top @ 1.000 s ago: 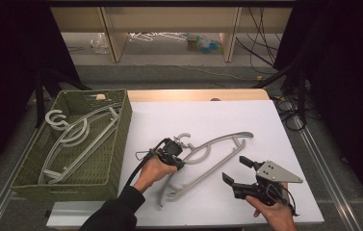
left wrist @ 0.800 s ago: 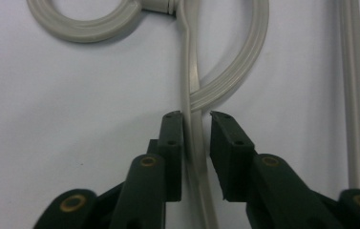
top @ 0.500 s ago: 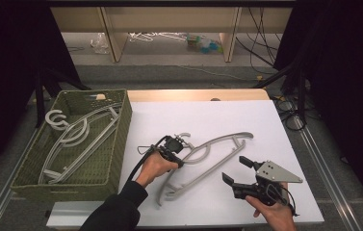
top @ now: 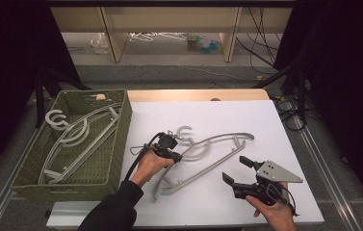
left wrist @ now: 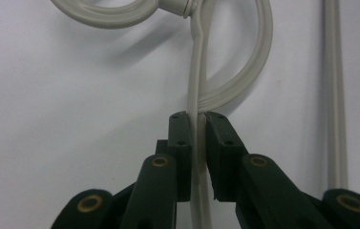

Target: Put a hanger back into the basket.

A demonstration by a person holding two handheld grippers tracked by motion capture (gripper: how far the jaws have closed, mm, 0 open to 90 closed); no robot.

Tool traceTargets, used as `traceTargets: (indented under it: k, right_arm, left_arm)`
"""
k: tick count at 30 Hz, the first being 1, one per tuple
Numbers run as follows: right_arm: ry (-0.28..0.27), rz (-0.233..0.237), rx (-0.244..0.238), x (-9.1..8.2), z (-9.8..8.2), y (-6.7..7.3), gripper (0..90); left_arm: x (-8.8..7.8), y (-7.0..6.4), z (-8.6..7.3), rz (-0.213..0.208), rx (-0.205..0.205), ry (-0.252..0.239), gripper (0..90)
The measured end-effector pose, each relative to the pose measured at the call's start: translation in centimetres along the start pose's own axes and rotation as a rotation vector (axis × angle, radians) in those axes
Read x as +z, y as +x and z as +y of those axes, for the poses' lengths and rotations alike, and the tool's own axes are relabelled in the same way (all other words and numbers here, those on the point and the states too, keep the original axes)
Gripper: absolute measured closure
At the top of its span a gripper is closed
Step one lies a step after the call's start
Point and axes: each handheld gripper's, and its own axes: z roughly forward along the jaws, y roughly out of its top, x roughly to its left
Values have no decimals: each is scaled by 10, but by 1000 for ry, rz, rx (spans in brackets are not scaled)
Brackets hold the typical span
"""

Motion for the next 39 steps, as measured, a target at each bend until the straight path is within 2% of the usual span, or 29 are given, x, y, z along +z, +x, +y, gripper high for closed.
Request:
traceTargets:
  k: [3,4,5,6,9,10,12,13,14,17,19,22,23,24,26,27,29,30,33,36,37,38,39]
  right_arm:
    - [-7,7,3,0,0,1,189]
    - [-8,5,3,0,0,0,189]
    - [0,-1,-2,0,0,0,189]
    - [12,-7,-5,-1,0,0,189]
    - [-2,5,-3,0,0,0,189]
    - [9,-5,-7,-1,0,0,189]
    - [16,-4,-7,-1,0,0,189]
    - [-8,4,2,1,0,0,189]
    - [-1,3,-3,0,0,0,189]
    - [13,-5,-8,-1,0,0,189]
    - [-9,3,2,1,0,0,189]
    - [10,-7,-5,-1,0,0,189]
    - [11,-5,-7,-1,0,0,189]
    - [-9,2,2,0,0,0,189]
    - [5,-8,-5,0,0,0,189]
    - [5,-8,-5,0,0,0,189]
    - [4,-8,-6,-1,0,0,189]
    - [-11,4,1,1,0,0,189]
    - [12,-6,-7,-1,0,0,189]
    - [-8,7,-1,1,0,0,189]
    - [16,1,-7,-1,1,0,189]
    - [13,-2,-8,-1,1,0,189]
    - [-7,6,0,1,0,1,189]
  left_arm:
    - [-3,0,0,-4,-11,-24,808]
    - [-7,1,0,-28,-22,-47,808]
    - [-11,4,1,-40,-7,-39,809]
    - [-12,4,0,-46,-18,-48,810]
    - [-15,6,0,-58,-6,-61,811]
    - [-16,7,-1,-70,-11,-66,811]
    - [-16,8,-1,-76,-7,-62,811]
    - [-15,7,-1,-70,-9,-64,810]
    - [-15,7,-1,-70,-9,-64,810]
    - [-7,9,-4,-65,-16,-37,809]
    - [-1,11,-6,-69,-24,-15,807]
    - [4,10,-8,-62,-38,-7,806]
    - [6,10,-8,-58,-26,11,805]
    - [6,9,-8,-52,-21,11,805]
    - [7,7,-7,-43,-16,5,803]
    - [6,5,-7,-33,2,20,803]
    - [9,1,-5,6,32,41,745]
    - [9,0,-6,10,38,41,741]
    - [10,-6,-5,47,67,46,734]
    - [11,-7,-4,55,35,43,764]
    - [11,-6,-3,60,29,43,798]
    - [11,-6,-3,60,30,45,802]
    - [11,-6,-4,64,27,41,804]
